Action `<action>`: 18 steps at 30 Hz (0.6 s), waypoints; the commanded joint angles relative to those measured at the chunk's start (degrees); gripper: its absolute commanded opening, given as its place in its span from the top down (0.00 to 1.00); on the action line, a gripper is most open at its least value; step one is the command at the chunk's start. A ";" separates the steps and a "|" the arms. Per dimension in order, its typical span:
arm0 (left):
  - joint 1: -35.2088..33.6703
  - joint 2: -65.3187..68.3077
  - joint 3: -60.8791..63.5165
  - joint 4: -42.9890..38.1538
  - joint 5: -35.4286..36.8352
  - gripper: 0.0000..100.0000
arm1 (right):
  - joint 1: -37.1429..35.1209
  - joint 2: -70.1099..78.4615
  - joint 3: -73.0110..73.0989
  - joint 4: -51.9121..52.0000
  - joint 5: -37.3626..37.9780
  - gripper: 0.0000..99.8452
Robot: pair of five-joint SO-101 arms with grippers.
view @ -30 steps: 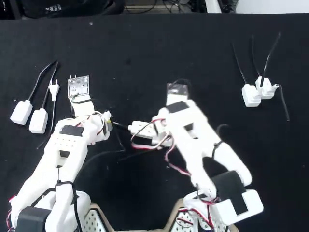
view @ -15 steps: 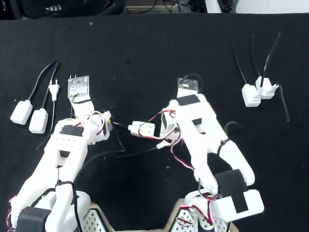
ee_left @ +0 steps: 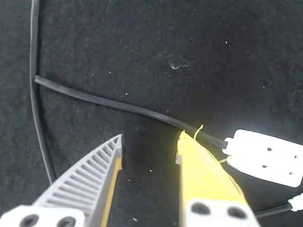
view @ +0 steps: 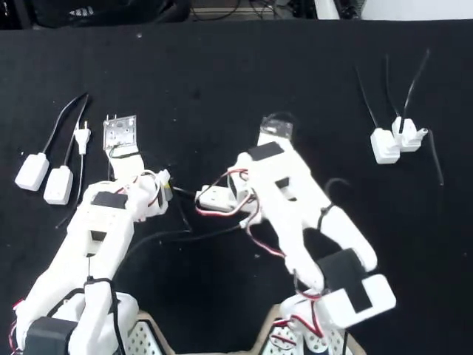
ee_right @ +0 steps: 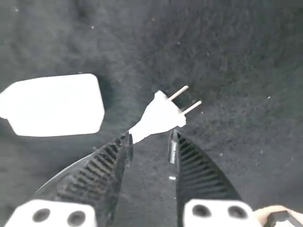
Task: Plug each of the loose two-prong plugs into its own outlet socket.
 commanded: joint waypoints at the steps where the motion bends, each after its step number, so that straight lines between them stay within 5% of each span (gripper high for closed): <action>1: -0.40 -1.58 -0.48 -0.97 0.70 0.81 | -0.79 0.92 -0.48 -0.70 -0.88 0.87; 18: -0.48 -1.58 -0.40 -0.97 0.70 0.81 | -0.70 15.34 -4.79 -0.53 -0.88 0.87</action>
